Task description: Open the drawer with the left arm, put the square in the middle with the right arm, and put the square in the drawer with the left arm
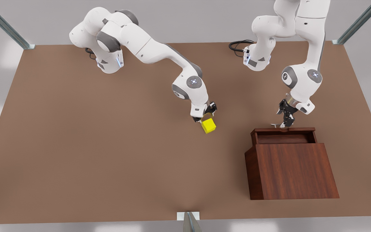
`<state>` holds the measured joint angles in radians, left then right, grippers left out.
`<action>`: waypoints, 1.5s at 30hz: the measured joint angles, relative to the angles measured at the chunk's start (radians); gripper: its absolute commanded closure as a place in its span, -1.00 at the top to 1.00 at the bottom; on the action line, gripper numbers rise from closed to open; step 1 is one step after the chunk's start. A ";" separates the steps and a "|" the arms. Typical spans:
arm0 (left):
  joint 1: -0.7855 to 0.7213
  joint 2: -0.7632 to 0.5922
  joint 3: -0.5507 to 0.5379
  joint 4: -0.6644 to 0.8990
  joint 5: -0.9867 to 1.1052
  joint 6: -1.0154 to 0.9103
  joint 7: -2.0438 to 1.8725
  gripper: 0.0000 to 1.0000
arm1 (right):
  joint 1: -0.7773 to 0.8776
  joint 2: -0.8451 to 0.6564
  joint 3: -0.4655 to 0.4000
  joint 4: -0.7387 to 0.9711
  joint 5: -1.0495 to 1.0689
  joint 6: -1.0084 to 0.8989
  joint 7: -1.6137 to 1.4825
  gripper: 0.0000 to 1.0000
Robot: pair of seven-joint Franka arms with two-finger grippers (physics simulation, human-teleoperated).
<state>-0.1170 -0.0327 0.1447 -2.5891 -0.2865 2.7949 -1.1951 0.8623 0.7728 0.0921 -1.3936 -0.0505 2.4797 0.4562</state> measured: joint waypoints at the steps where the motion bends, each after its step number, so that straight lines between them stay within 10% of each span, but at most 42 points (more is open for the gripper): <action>1: 0.002 -0.005 0.002 -0.005 0.000 0.000 0.001 1.00 | -0.020 -0.078 -0.001 -0.040 -0.004 -0.021 -0.053 1.00; 4: 0.010 -0.011 0.004 -0.016 0.000 0.000 0.000 1.00 | -0.321 -0.449 -0.003 -0.298 0.001 -0.249 -0.244 1.00; 10: 0.008 -0.035 0.007 -0.048 0.002 0.000 0.000 1.00 | -0.864 -0.659 -0.009 -0.159 0.023 -0.824 -0.430 1.00; 30: -0.001 -0.261 0.015 -0.117 0.001 -0.117 -0.007 1.00 | -0.845 -0.566 -0.118 0.061 0.064 -0.911 -0.398 1.00; 38: -0.009 0.099 -0.084 0.685 0.124 -0.684 0.214 1.00 | -0.858 -0.563 -0.127 0.085 0.063 -0.886 -0.398 1.00; 45: -0.200 0.370 -0.139 1.083 0.148 -0.868 0.698 1.00 | -0.857 -0.563 -0.127 0.084 0.063 -0.866 -0.398 1.00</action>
<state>-0.3167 0.3370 0.0060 -1.5064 -0.1381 1.9270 -0.4976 0.0052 0.2102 -0.0352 -1.3100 0.0123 1.6137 0.0583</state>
